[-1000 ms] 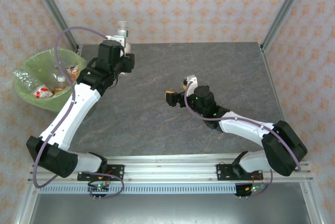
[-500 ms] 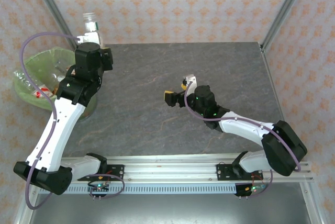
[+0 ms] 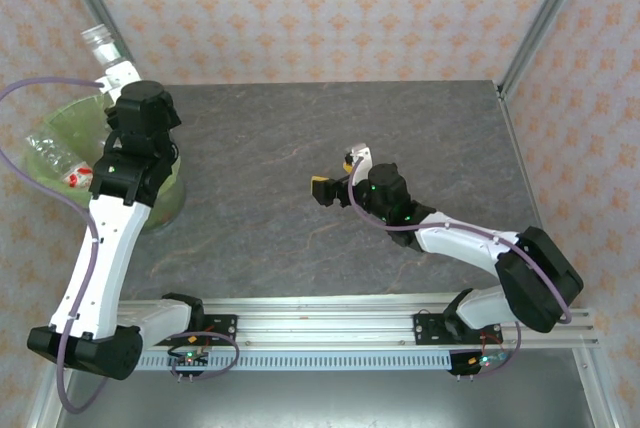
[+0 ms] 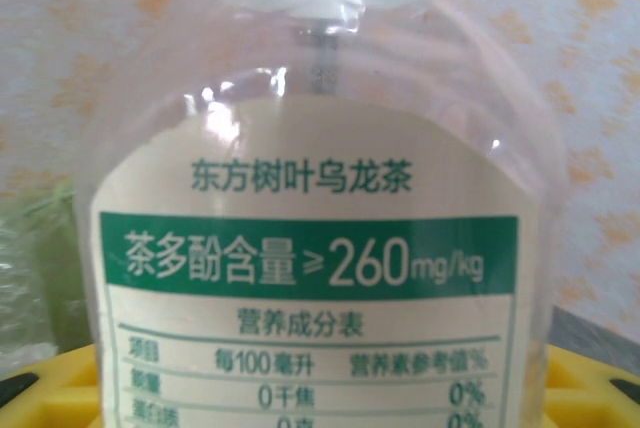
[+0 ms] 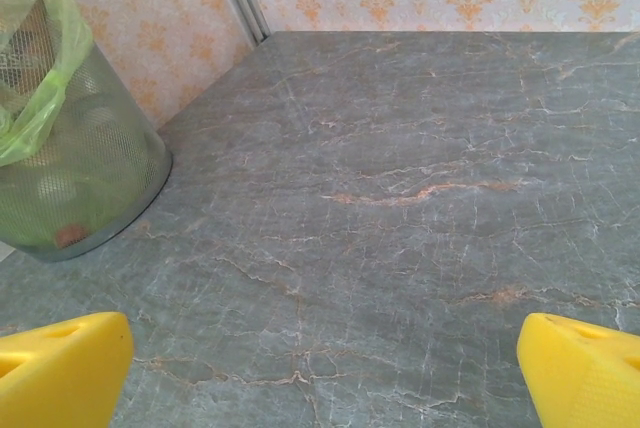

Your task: Put the plastic bottles in the bin

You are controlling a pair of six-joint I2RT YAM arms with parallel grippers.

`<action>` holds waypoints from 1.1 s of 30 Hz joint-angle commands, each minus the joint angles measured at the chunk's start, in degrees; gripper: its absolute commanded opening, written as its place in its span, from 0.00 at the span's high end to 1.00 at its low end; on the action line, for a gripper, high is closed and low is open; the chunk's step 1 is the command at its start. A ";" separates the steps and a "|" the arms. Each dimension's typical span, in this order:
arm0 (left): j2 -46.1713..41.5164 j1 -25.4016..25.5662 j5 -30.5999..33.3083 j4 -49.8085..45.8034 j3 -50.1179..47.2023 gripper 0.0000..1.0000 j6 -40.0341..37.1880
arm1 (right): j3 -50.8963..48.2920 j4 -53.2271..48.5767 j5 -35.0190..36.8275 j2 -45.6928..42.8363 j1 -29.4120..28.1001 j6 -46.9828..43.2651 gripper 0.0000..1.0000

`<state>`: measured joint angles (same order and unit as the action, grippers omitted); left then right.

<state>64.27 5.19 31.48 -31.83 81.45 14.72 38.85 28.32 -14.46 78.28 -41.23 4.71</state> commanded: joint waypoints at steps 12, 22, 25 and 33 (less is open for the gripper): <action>4.77 -13.94 2.88 -8.51 -0.49 0.45 18.26 | 0.30 0.25 0.06 -1.54 -1.45 -1.24 0.01; 8.78 -16.27 -0.32 -15.79 3.39 0.05 24.43 | 0.16 -0.45 0.14 -1.70 -1.75 -2.27 0.01; 7.93 -16.24 -2.07 -15.63 4.11 0.02 24.98 | 0.32 -0.42 0.30 -1.36 -1.83 -2.30 0.01; 3.22 -14.26 -16.39 -8.53 3.87 0.00 20.14 | 1.18 -0.54 1.00 -0.20 -2.10 -2.43 0.01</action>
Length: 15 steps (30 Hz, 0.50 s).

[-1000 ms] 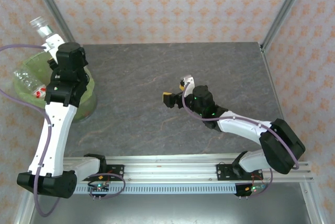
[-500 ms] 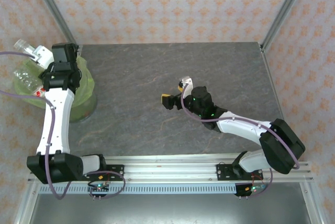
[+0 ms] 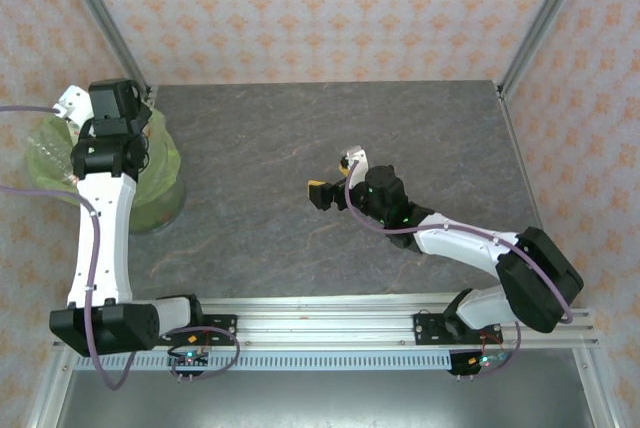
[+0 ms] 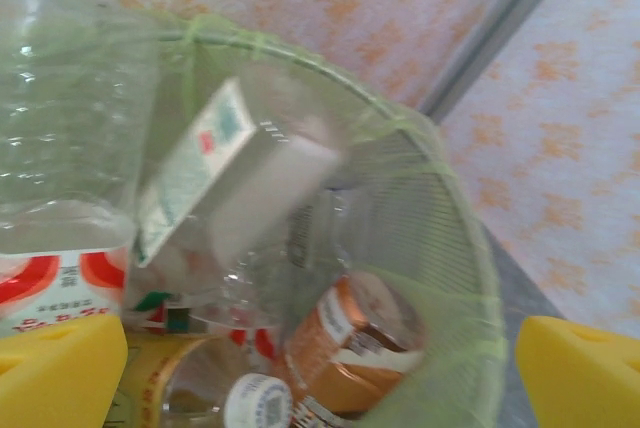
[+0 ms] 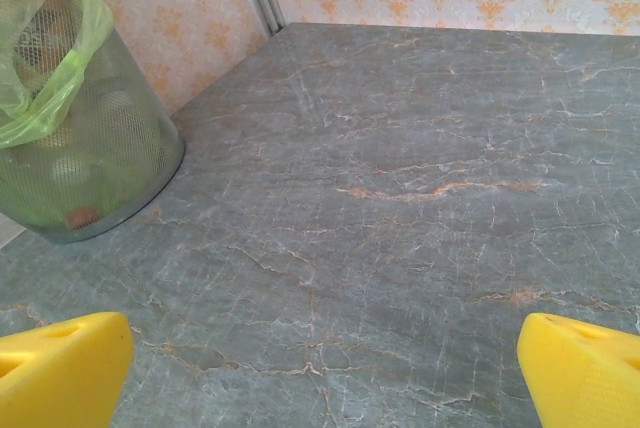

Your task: Put the plastic bottles in the bin

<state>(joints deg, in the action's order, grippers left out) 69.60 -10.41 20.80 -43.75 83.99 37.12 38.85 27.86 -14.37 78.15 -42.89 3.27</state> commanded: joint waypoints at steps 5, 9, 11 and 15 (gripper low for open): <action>-3.31 5.84 -13.05 8.43 1.10 0.00 -10.28 | 1.40 -0.10 2.87 0.12 -0.52 -0.55 0.01; -2.36 11.51 -16.29 11.42 1.63 0.00 -16.93 | 0.97 -0.08 5.69 -0.36 -0.52 -0.42 0.01; -1.23 13.63 -18.19 11.92 2.05 0.00 -19.36 | 0.48 0.00 7.27 -0.97 -0.52 -0.32 0.01; 1.04 17.74 -21.83 13.94 1.38 0.00 -24.85 | -1.16 0.74 13.61 -2.59 -0.52 -0.19 0.01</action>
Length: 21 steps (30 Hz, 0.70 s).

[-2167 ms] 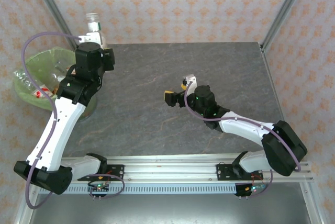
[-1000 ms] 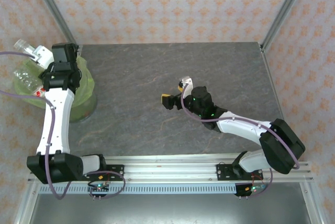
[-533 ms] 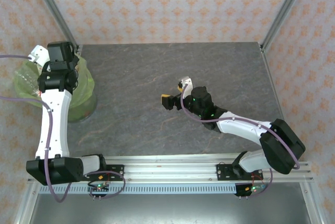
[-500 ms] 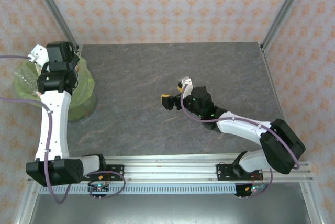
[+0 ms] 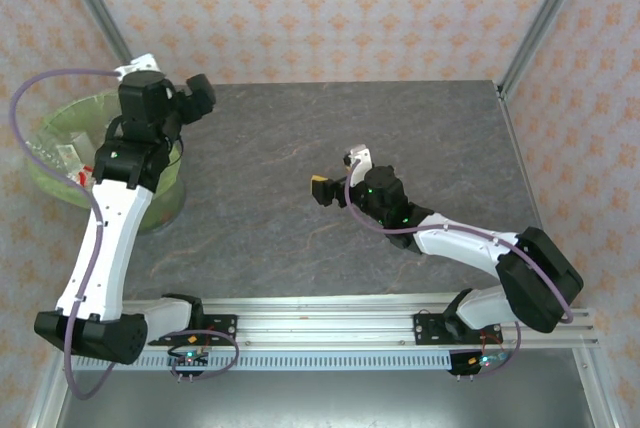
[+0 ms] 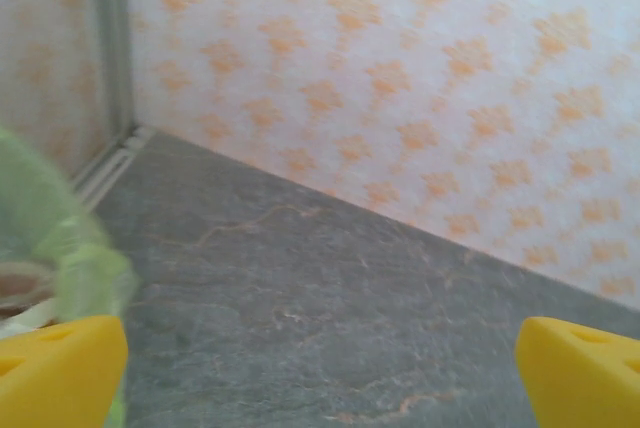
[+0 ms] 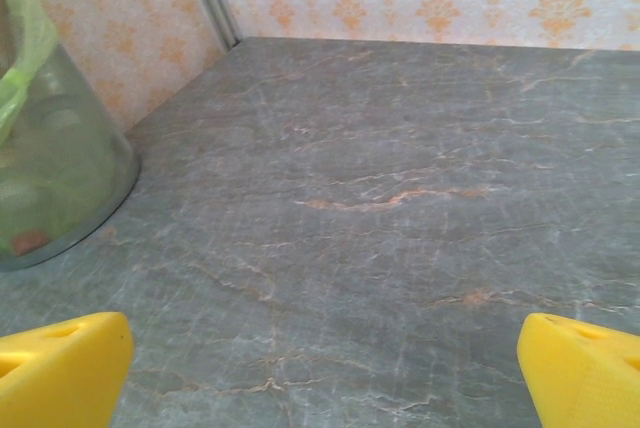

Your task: Put the plastic bottles in the bin

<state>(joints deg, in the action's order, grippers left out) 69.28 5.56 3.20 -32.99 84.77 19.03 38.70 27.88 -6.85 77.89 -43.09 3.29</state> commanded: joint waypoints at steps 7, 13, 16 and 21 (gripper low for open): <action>2.72 2.36 -13.88 10.90 -10.82 0.00 -16.64 | -4.85 0.84 21.47 -7.22 0.55 -0.22 0.01; 2.58 2.35 -10.19 18.37 -21.06 0.00 -21.96 | -7.71 -1.22 29.48 -12.40 3.85 -0.98 0.01; 2.84 2.26 -5.71 23.84 -25.86 0.00 -22.09 | -8.68 -2.85 31.80 -14.08 6.11 -2.10 0.01; 4.88 2.20 -5.00 32.04 -33.74 0.00 -23.48 | -10.84 -4.61 34.84 -15.87 11.57 -2.50 0.01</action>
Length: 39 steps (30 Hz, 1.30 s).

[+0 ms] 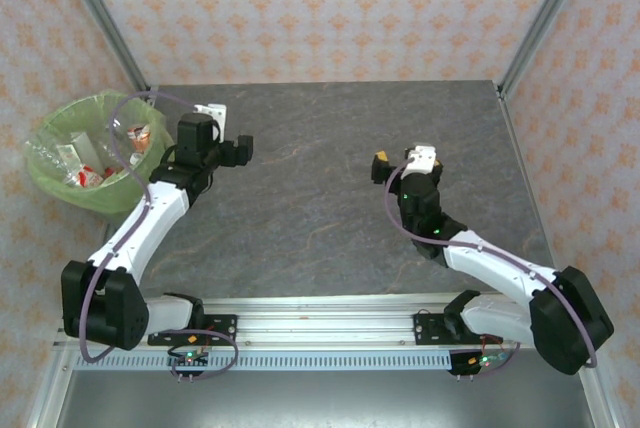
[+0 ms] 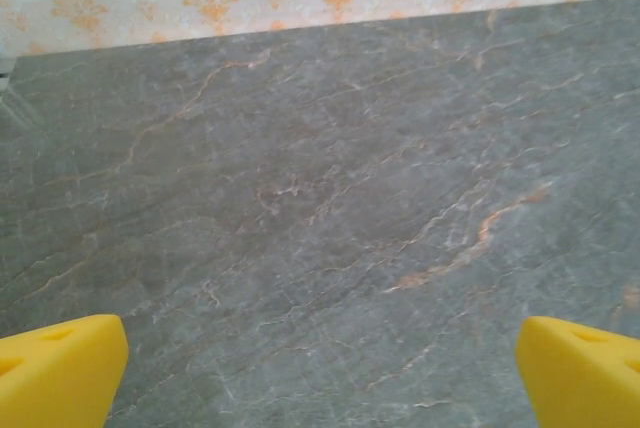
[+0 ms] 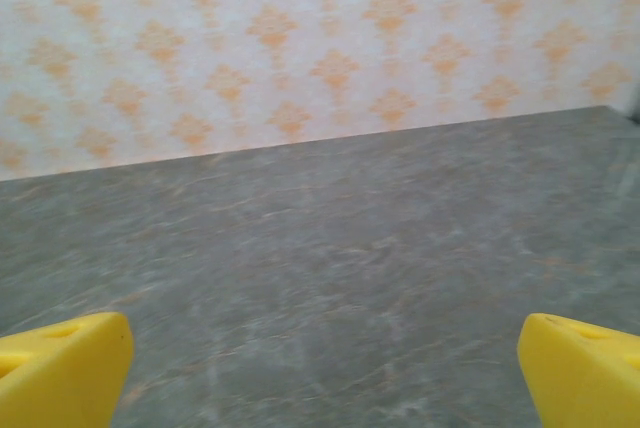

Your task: Put the plastic bottles in the bin

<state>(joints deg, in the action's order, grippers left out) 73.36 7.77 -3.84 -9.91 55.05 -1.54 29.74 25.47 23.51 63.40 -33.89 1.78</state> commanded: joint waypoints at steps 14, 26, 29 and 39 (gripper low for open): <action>7.46 -4.55 5.70 31.47 -19.85 0.00 -1.15 | -4.42 -5.19 2.18 -1.61 17.97 3.33 0.01; 12.40 -5.52 9.25 52.30 -30.74 0.00 1.02 | -8.76 -2.46 -0.18 -0.58 24.18 -1.41 0.01; 12.40 -3.79 20.76 56.03 -32.52 0.00 3.72 | -9.90 0.42 -2.67 0.65 25.34 -2.25 0.01; 12.11 -3.47 22.33 54.98 -32.08 0.00 4.22 | -9.70 12.68 -11.16 10.71 27.30 -8.22 0.01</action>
<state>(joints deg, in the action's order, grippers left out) 85.93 4.43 14.35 41.89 23.44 1.69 19.40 32.05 15.55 72.64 -7.25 -3.88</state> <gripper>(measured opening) 0.999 0.992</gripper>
